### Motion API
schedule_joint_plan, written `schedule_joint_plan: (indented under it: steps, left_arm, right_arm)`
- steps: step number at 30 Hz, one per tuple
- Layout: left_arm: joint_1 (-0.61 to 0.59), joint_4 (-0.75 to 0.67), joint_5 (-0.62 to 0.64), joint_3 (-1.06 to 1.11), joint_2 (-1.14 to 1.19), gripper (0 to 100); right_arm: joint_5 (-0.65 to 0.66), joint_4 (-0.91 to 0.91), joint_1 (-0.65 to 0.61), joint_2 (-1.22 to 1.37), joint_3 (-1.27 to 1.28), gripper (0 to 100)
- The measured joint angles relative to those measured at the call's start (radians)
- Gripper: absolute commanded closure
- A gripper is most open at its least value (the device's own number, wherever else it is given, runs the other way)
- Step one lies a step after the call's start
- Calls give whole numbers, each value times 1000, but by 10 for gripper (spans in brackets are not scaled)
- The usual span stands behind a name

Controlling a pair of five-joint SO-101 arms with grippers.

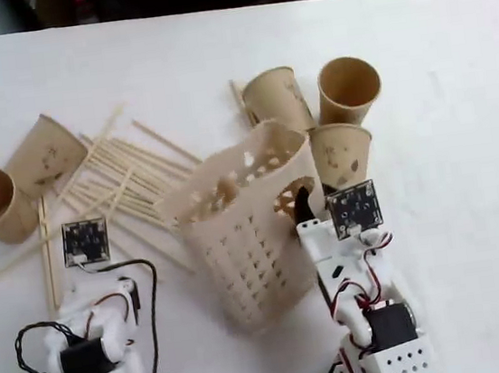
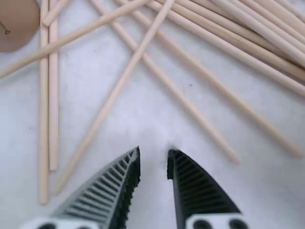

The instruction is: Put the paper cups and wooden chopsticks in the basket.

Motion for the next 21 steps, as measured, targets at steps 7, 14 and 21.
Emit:
schedule_joint_plan:
  steps: [7, 14, 21]
  left_arm:
    - [0, 0, 0, 0, 0, 890]
    - [0, 0, 0, 0, 0, 890]
    - [0, 0, 0, 0, 0, 890]
  right_arm:
    - [18, -210, -34, 3, 0, 980]
    - [-38, -245, -141, 3, 0, 980]
    - [-46, -245, -141, 3, 0, 980]
